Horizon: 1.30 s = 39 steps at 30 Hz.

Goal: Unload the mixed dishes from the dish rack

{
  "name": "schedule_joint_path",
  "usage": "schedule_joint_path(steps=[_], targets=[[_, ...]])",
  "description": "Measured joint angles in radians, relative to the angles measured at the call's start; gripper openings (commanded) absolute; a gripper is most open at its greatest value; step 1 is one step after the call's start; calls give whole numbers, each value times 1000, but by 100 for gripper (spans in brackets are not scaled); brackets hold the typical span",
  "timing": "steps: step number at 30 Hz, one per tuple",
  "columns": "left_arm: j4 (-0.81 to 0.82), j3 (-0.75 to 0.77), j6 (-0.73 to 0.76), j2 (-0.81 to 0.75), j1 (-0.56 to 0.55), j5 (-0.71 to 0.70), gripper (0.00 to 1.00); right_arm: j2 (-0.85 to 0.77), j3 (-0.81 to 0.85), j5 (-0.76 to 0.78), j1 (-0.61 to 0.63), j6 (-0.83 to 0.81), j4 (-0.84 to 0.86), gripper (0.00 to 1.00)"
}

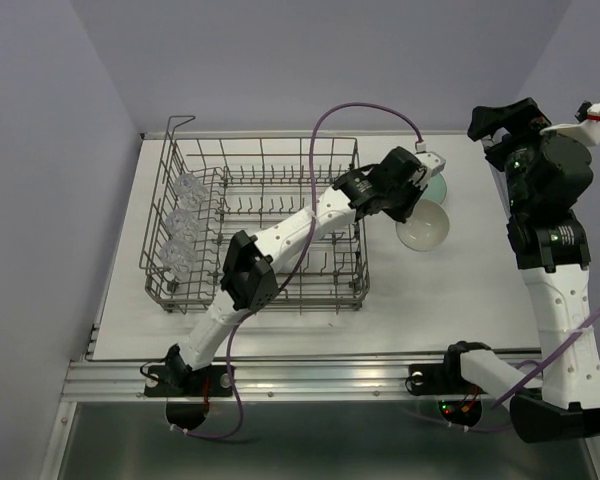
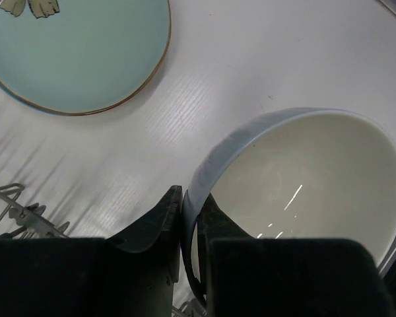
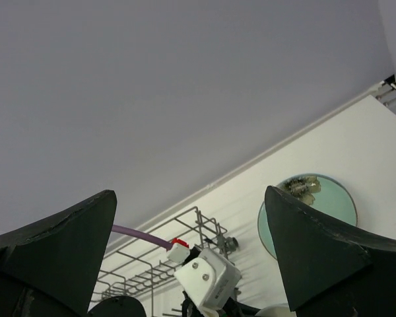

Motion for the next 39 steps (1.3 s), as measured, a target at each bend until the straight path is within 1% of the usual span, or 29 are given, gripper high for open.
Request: schedule_joint_path(steps=[4,10,18,19,20,21,24,25,27,30,33,34,35,36,38,39], targets=[[3,0,35,27,-45,-2,0,11,-41,-16,0,1,-21,100],[4,0,69,92,-119,5,0,9,-49,-30,0,1,-28,100],[3,-55,94,133,-154,22,0,8,-53,-40,0,0,-27,100],[6,-55,95,138,-154,23,3,8,-55,-40,0,0,-26,100],[8,-55,95,145,-157,23,8,8,-58,-43,0,0,-26,100],[8,-55,95,151,-158,23,9,8,-61,-43,0,0,-26,100],[8,-55,95,171,-163,20,10,9,-62,-47,0,0,-28,100],[8,-55,93,178,-163,20,12,9,-62,-47,0,0,-28,100],[8,-55,92,188,-164,22,13,9,-62,-47,0,0,-27,100],[8,-55,91,199,-164,24,16,9,-63,-47,0,0,-28,100],[8,-55,84,208,-164,24,34,9,-63,-48,0,0,-27,100],[9,-55,78,211,-164,25,42,9,-63,-50,0,0,-28,100],[10,-55,64,211,-164,27,55,9,-63,-50,0,0,-28,100],[11,-55,68,211,-163,24,58,9,-63,-51,0,0,-27,100],[17,-55,60,211,-163,27,68,9,-63,-51,0,0,-27,100],[18,-55,55,211,-163,28,71,9,-63,-52,0,0,-28,100]])
